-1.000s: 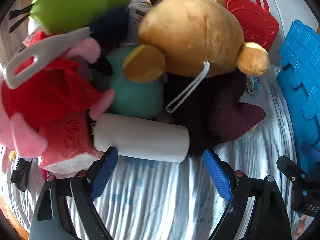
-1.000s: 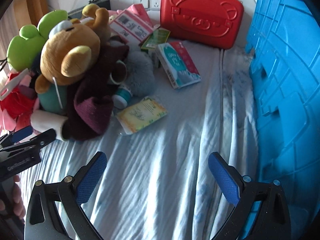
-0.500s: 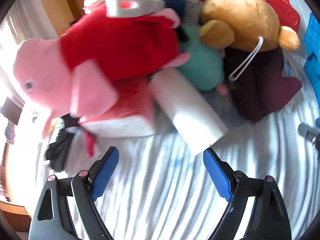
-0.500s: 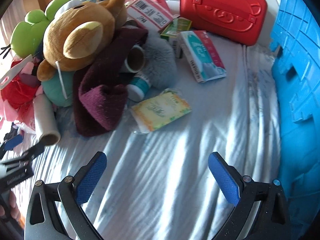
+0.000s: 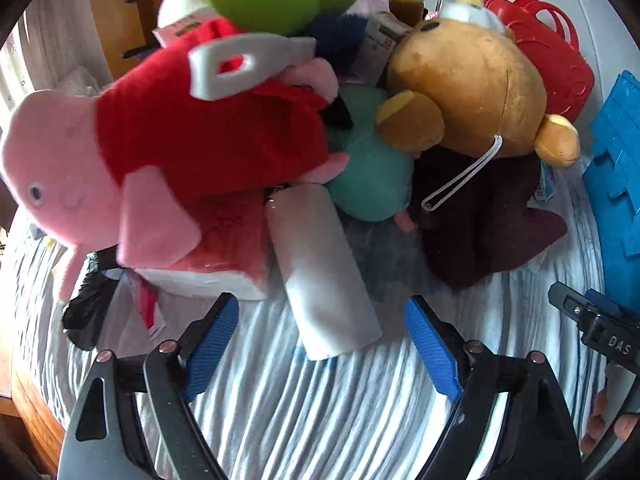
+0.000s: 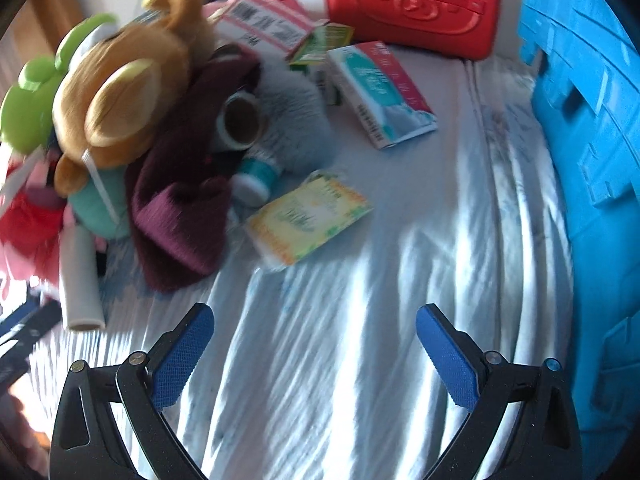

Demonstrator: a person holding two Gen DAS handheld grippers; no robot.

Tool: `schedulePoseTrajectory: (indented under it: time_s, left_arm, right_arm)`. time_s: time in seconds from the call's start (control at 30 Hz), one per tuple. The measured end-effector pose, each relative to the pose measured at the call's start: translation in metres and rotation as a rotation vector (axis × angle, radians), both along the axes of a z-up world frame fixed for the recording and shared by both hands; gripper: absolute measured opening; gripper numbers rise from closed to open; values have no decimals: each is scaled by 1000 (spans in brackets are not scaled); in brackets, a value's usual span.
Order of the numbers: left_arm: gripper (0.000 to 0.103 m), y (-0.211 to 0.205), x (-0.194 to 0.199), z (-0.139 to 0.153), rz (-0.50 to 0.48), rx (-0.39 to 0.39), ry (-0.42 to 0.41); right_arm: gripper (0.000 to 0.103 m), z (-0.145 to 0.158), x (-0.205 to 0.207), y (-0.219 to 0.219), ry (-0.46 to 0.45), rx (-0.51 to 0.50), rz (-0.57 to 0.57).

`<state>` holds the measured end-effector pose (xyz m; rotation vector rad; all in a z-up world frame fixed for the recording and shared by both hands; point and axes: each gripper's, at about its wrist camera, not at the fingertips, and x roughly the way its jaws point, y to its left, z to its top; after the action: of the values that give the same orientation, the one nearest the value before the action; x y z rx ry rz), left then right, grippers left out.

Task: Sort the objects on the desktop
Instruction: 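Reach left gripper toward the white lint roller while right approaches the yellow-green packet, then grasp the white lint roller with left gripper while right grasps the yellow-green packet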

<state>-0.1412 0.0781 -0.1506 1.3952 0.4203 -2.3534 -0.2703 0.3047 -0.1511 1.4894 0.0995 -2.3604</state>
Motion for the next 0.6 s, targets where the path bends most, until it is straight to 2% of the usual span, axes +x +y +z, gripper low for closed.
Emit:
schedulePoseTrajectory:
  time_s: [0.03, 0.07, 0.13, 0.17, 0.3, 0.37, 0.47, 0.53, 0.57, 0.6]
  left_arm:
    - [73, 0, -6, -6, -1, 7, -17]
    - [70, -1, -11, -12, 1, 14, -32]
    - [70, -4, -16, -21, 12, 22, -51]
    - [70, -7, -18, -24, 15, 27, -53]
    - [68, -9, -23, -29, 14, 48, -54]
    - [56, -7, -24, -31, 6, 43, -59]
    - [56, -2, -19, -31, -16, 38, -56]
    - [54, 1, -14, -30, -41, 43, -53]
    - [51, 4, -10, -29, -56, 43, -51]
    - [50, 7, -7, -27, -72, 44, -49]
  right_arm:
    - [96, 0, -4, 2, -2, -6, -14]
    - [92, -1, -8, 3, -13, -10, -22]
    - [69, -4, -17, 4, -34, -34, -40]
    - [66, -5, -22, 4, -43, -42, -51]
    - [65, -7, -38, -2, -66, -112, -67]
    - [64, -8, -42, -10, -70, -137, -63]
    - [58, -15, -51, -27, -84, -121, -47]
    - [45, -23, -54, -37, -99, -101, -33]
    - [43, -24, -52, -41, -82, -73, -26]
    - [37, -23, -50, -44, -66, -47, -16]
